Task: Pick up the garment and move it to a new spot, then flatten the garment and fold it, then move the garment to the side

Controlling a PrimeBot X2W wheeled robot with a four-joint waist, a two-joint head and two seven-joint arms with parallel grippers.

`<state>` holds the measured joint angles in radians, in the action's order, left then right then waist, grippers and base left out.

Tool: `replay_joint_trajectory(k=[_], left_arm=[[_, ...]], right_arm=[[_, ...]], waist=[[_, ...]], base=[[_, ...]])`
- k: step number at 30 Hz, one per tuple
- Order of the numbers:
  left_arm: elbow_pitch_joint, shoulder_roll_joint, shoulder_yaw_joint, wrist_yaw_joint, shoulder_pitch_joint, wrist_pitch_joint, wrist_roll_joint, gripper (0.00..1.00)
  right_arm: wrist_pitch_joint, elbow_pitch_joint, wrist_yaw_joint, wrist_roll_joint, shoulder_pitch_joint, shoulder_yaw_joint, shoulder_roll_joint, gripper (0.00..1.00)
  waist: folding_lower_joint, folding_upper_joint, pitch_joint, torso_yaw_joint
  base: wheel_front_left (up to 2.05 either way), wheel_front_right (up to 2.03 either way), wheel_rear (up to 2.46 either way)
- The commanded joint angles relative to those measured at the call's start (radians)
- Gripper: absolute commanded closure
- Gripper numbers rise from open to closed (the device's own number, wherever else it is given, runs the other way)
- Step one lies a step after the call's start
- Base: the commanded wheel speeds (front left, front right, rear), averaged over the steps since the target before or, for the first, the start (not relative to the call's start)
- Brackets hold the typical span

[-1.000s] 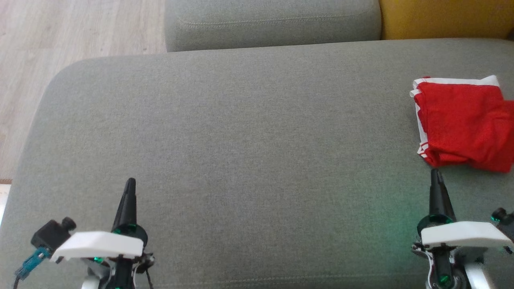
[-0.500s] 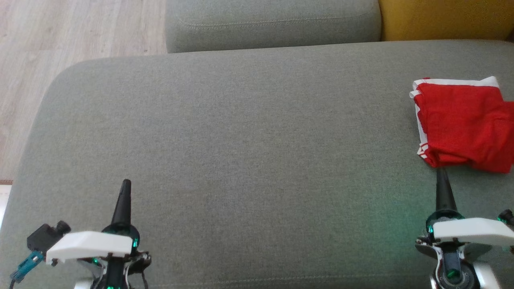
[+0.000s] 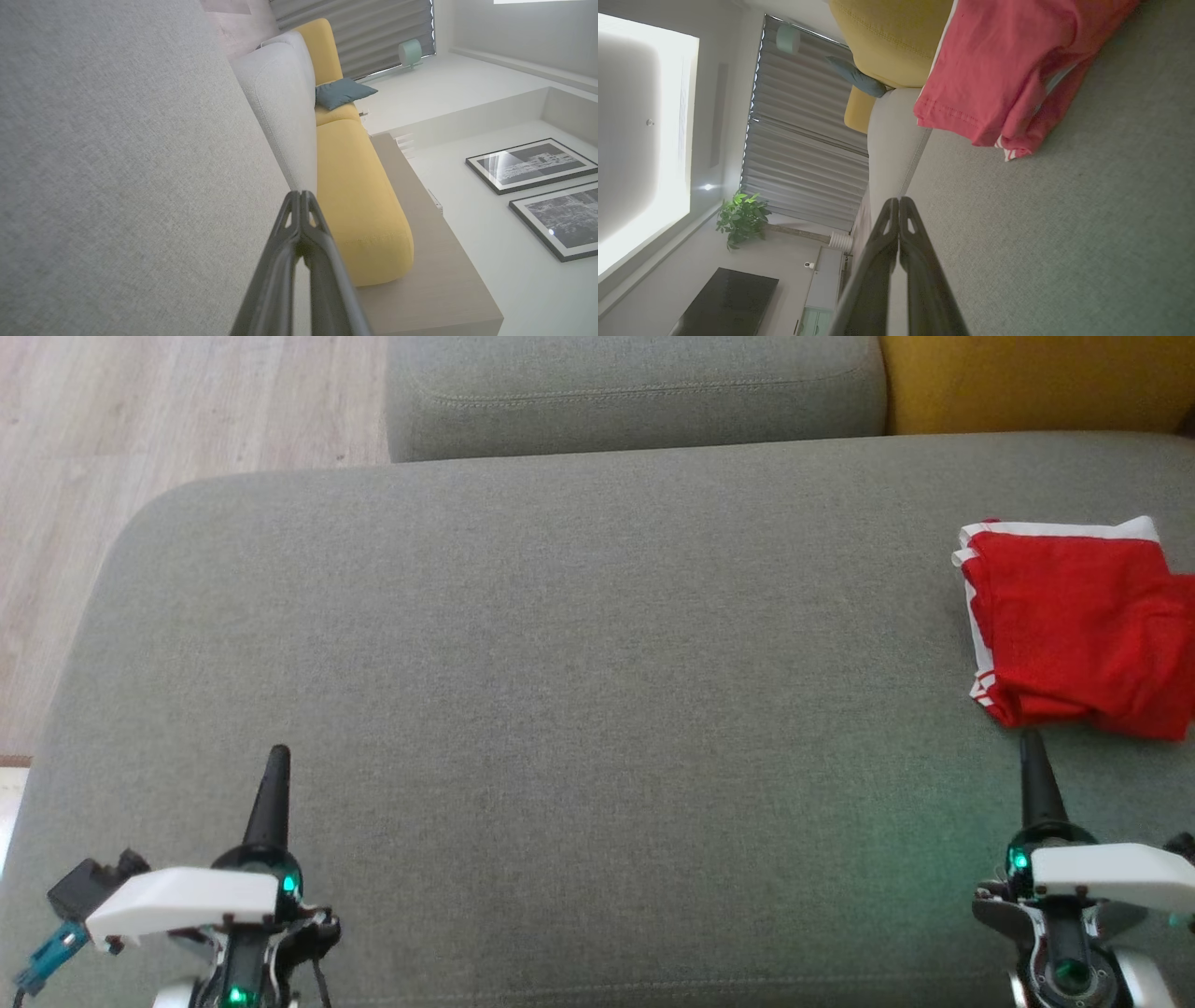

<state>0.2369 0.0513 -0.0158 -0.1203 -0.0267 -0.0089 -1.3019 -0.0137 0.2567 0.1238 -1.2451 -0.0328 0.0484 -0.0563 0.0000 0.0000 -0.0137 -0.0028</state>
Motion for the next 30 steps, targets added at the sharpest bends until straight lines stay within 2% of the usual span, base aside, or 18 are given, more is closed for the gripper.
replay_joint_trajectory(k=[1, 30], left_arm=[[-0.024, 0.018, 0.038, -0.006, -0.054, 0.009, -0.03, 1.0], [0.005, 0.018, 0.098, -0.01, -0.077, 0.094, -0.304, 1.0]], right_arm=[[0.009, -0.029, 0.005, -0.037, -0.055, -0.007, -0.019, 1.0], [0.093, -0.015, 0.007, -0.363, -0.071, 0.029, -0.018, 1.0]], waist=[[0.0, 0.0, 0.001, 0.0], [0.0, 0.0, 0.01, 0.003]], base=[[0.0, 0.0, 0.0], [0.0, 0.0, 0.0]])
